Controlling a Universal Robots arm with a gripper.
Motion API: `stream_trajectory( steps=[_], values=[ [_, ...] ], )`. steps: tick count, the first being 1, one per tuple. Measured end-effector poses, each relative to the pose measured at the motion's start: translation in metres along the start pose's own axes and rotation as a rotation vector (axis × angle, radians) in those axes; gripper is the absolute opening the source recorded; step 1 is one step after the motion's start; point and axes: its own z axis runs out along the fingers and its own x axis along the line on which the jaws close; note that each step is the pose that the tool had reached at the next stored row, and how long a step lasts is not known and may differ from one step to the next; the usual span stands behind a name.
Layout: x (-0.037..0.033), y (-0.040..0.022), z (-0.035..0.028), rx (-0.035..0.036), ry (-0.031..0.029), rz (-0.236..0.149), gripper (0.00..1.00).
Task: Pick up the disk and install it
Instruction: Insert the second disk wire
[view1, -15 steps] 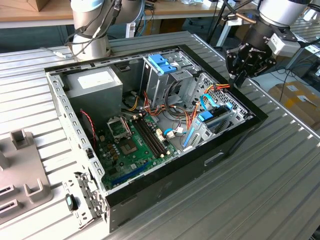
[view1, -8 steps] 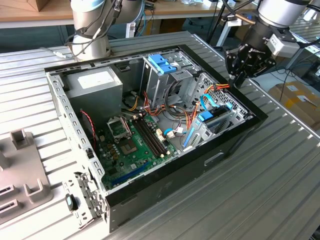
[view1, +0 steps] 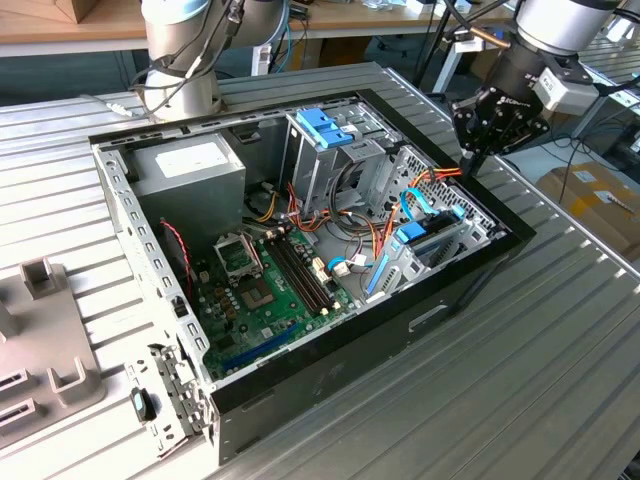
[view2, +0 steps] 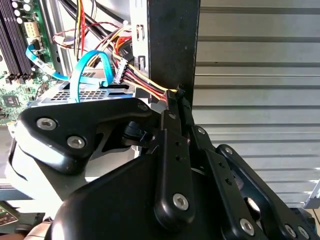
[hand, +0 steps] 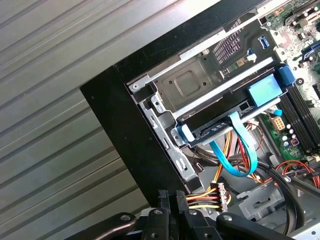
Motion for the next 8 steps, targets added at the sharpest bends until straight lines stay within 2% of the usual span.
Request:
stream_trajectory(
  steps=[5, 8],
  values=[
    [-0.0001, -0.0001, -0.0003, 0.0001, -0.0001, 0.000, 0.16],
    [0.0001, -0.0003, -0.0069, 0.0001, -0.0001, 0.000, 0.16]
  ],
)
